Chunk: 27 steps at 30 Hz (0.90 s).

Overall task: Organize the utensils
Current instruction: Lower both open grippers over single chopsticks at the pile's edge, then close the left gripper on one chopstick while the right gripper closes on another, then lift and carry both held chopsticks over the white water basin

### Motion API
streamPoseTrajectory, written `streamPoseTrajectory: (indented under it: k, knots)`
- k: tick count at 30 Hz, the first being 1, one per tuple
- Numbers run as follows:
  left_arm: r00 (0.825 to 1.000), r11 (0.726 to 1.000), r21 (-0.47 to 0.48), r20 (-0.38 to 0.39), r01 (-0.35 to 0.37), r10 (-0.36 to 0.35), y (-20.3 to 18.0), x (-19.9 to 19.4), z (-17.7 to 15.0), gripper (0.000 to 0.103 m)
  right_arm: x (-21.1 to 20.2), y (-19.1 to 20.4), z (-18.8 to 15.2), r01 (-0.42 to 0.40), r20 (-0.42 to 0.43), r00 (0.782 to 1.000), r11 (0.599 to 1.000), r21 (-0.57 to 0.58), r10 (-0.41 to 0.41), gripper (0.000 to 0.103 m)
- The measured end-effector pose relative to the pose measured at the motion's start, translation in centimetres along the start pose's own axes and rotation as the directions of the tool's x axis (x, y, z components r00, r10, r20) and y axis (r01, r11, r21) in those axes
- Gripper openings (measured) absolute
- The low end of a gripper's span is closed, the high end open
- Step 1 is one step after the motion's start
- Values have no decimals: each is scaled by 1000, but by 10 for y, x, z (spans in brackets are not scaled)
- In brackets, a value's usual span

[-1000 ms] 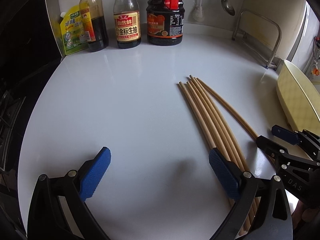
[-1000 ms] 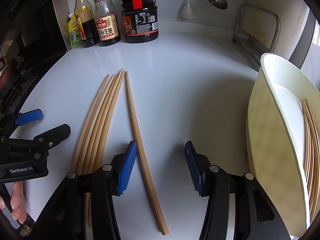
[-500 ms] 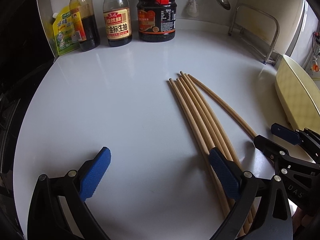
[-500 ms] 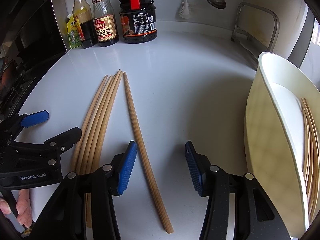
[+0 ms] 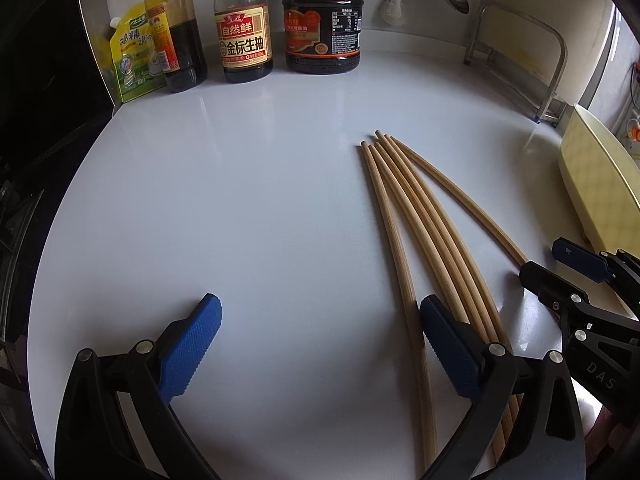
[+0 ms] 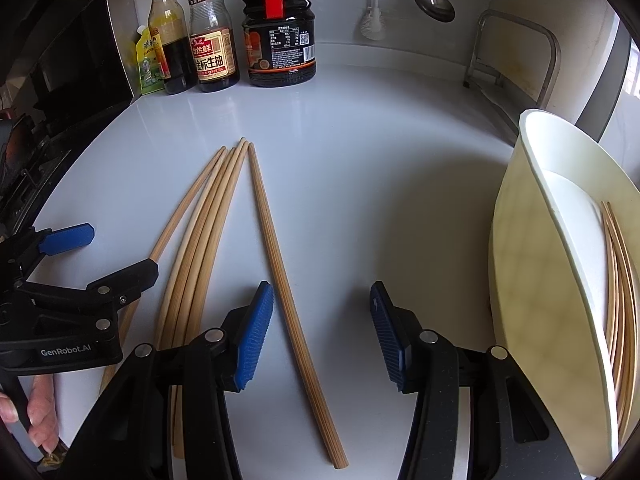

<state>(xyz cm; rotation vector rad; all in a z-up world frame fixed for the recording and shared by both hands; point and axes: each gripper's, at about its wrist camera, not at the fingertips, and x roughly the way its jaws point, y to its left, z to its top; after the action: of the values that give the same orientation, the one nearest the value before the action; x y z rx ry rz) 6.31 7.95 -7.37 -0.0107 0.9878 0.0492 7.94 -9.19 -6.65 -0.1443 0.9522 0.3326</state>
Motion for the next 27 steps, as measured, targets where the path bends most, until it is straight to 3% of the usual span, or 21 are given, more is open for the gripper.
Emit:
streamPoseTrajectory:
  k: [3,5,7,8,10,12,20,27]
  knots:
    - [1000,1000,4,13,5,-5,1,-3,-2,88,-1,6,-1,-4,4,1000,1000,-28,4,45]
    - [1000,1000,10,22,10,-11,0,-6,-3,77,-2,10,-1,-13,7,1000,999,-50,14,30]
    - [999,1000,18,32,16,-17,0,-10,-5,58,-2,14,-1,-12,8,1000,998,-66,12,12]
    - [999,1000,20,35,22,-23,0,-12,-5,52,-3,16,-1,-8,7,1000,997,-74,8,9]
    - [999,999,27,40,30,-31,0,-14,-6,24,-3,19,-2,-2,10,1000,997,-82,3,8]
    - [998,999,33,39,39,-40,0,-15,-6,8,-3,20,-2,1,14,1000,997,-80,0,8]
    - [992,993,17,35,120,-120,9,-16,-1,7,-14,12,1,-38,58,998,999,-8,38,6]
    - [981,985,32,79,172,-174,5,-37,19,7,-37,14,7,-69,121,991,997,18,66,6]
